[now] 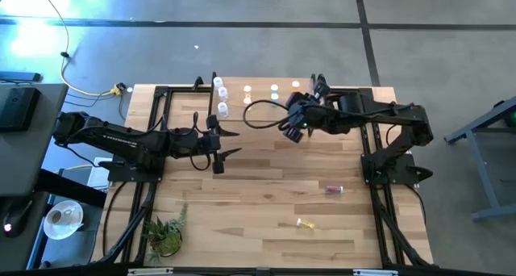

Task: Pick and place medicine bottles onto shelf by color
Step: Put the orange pill bottle on the shelf aligned with the other orange pill bottles

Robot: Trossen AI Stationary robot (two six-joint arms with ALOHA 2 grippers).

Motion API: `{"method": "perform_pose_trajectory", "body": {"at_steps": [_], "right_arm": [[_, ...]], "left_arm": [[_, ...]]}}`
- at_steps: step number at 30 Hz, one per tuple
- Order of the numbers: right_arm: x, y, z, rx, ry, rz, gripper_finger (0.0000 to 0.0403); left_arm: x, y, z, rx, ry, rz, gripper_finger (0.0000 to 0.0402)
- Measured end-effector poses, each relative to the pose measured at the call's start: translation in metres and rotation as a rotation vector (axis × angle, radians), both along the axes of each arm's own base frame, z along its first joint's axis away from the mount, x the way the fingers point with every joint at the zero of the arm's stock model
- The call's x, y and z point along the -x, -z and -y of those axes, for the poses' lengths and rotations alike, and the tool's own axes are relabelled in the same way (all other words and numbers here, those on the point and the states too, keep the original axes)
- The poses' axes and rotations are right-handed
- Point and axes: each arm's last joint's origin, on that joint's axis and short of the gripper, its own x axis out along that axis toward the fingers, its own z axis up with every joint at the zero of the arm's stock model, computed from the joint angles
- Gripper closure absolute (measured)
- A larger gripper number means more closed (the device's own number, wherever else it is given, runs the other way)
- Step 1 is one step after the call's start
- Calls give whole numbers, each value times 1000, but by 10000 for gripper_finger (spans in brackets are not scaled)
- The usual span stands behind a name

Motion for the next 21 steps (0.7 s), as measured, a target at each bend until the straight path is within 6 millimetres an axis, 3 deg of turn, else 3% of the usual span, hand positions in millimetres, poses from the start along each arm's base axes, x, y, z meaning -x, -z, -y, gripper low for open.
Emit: {"method": "perform_pose_trajectory", "body": {"at_steps": [7,13,21], "right_arm": [[3,5,0,-12,26,-24,308],[13,46,1,-22,60,-61,308],[46,74,2,-44,58,153,308]], "left_arm": [[0,0,0,0,0,0,190],[0,0,0,1,0,-2,190],[0,0,0,17,-5,5,190]]}}
